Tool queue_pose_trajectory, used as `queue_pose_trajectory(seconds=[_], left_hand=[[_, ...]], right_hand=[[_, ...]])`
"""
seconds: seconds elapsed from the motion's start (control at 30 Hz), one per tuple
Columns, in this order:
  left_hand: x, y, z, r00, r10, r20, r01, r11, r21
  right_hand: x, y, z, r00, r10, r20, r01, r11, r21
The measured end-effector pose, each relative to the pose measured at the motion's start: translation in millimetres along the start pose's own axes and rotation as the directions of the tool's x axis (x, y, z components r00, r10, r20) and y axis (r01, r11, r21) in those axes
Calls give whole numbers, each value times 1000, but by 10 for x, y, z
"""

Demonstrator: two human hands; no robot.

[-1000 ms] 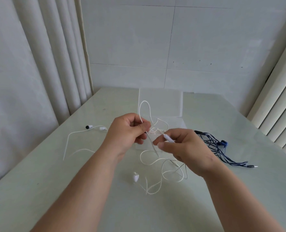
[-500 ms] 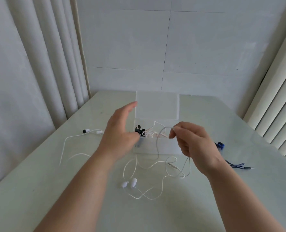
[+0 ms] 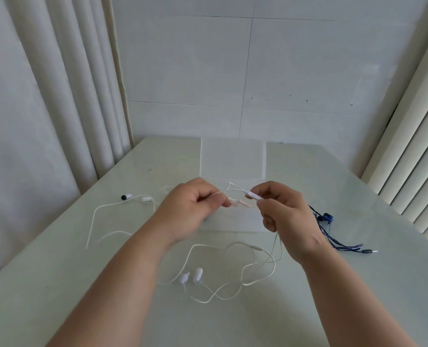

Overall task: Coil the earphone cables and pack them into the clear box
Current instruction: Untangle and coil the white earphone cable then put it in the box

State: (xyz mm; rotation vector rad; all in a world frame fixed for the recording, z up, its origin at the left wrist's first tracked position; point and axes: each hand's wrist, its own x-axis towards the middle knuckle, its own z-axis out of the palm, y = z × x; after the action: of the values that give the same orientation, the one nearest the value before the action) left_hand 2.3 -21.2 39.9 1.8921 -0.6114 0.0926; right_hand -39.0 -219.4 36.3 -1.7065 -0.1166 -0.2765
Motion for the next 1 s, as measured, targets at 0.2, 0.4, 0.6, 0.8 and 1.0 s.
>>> queue_pose_trajectory(seconds=[0.2, 0.4, 0.6, 0.8, 1.0], left_hand=[[-15, 14, -70, 990, -117, 74, 137, 901, -410], [-7, 38, -81, 988, -143, 59, 154, 855, -496], [-9, 2, -105, 980, -136, 144, 196, 772, -605], [-13, 7, -50, 995, -97, 19, 95, 892, -442], [-2, 17, -28, 989, -114, -98, 69, 923, -378]], right_hand=[[42, 82, 42, 994, 2, -106, -37, 942, -333], [29, 91, 81, 984, 178, -2, -175, 966, -188], [60, 75, 44, 979, 163, -122, -180, 974, -140], [37, 102, 100, 985, 168, -28, -170, 954, -248], [8, 63, 167, 973, 223, 59, -202, 947, -249]])
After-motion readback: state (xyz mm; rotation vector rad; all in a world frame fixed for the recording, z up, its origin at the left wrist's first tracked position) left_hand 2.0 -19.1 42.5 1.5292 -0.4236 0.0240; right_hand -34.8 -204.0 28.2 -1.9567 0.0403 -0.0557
